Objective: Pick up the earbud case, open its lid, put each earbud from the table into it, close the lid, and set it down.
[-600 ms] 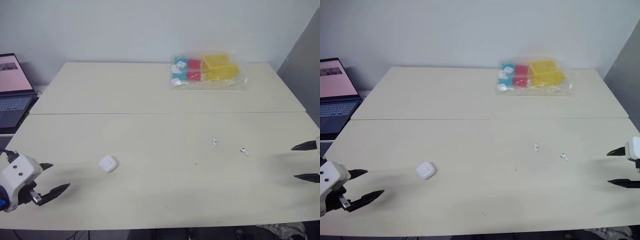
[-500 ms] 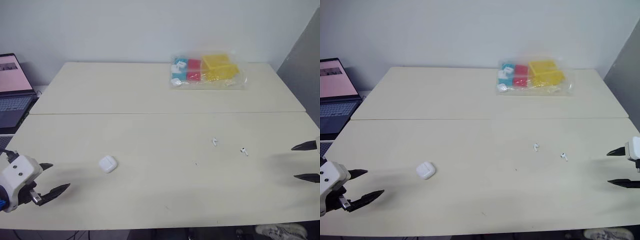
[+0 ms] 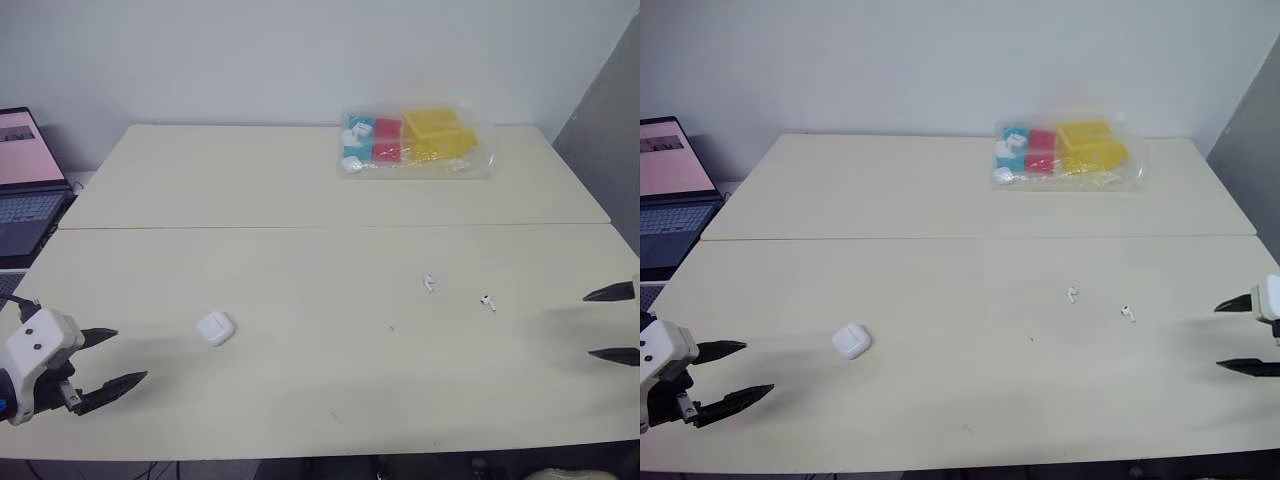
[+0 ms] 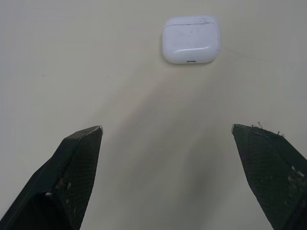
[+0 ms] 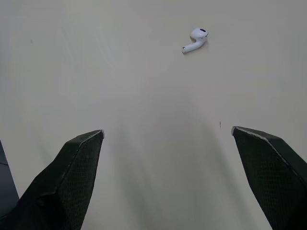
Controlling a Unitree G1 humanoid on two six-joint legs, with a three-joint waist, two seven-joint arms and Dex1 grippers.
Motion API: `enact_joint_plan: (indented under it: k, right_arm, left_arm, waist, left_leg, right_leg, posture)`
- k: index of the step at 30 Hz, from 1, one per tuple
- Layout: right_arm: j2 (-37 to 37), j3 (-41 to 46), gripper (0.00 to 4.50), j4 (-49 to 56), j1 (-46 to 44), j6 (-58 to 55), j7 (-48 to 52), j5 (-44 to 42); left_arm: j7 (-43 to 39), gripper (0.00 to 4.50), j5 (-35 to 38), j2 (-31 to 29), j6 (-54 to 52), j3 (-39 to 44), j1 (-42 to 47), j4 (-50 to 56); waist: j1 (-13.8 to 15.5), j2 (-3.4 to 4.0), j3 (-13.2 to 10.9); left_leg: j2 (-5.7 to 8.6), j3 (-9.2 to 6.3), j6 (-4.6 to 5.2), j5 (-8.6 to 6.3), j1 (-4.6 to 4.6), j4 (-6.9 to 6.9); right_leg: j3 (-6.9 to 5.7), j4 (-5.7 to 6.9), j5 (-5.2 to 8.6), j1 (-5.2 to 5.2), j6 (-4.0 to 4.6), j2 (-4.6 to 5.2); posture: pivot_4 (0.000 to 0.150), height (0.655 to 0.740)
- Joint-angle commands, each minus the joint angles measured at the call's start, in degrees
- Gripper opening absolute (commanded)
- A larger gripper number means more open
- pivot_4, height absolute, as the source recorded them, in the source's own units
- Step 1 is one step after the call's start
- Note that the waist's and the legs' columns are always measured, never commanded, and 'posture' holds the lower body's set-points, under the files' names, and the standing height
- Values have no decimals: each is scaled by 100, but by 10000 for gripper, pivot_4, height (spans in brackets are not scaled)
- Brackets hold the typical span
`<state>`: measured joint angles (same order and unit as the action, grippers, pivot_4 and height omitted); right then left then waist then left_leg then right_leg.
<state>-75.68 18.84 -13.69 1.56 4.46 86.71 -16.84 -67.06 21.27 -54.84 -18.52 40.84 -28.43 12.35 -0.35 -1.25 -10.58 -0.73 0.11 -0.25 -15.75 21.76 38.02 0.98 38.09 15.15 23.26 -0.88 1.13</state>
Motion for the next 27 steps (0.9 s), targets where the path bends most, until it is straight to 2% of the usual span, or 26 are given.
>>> enact_joint_plan:
  k: [1,11,16,23,27]
  right_arm:
    - [-52,0,44844,163,-113,-58,189,-100]
    - [-33,-67,44844,112,-244,-18,110,-54]
    - [-46,-259,44844,-74,-581,153,111,19]
    - [61,-546,44844,1304,-901,-496,11,-418]
    - [314,-776,44844,2644,-1296,-1619,-301,-1257]
  left_arm:
    - [-62,45000,82,-31,-57,210,2,18]
    - [-176,45000,268,-26,-317,297,-45,141]
    - [-332,45000,454,-47,-424,225,0,266]
    - [-159,45000,275,-28,-285,-82,218,375]
    - [-81,45000,381,38,-442,-203,304,548]
  waist:
    - [1,0,0]
    - [3,0,0]
    - [1,1,0]
    - [-2,6,3]
    - [-3,5,3]
  left_leg:
    - [0,-1,0,0,0,0]
    - [0,0,0,0,0,1]
    - [0,1,0,0,-1,3]
    - [-1,-3,0,0,-3,1]
    - [-1,-6,0,0,0,2]
  right_leg:
    - [0,0,0,0,0,0]
    - [0,0,-3,0,-1,0]
    - [1,2,-2,-1,0,0]
    - [-1,7,-4,0,2,-2]
    - [-1,5,-8,0,6,-1]
  posture:
    - [1500,7400]
    - [1500,7400]
    - [1500,7400]
    - [1500,7400]
    - [1500,7400]
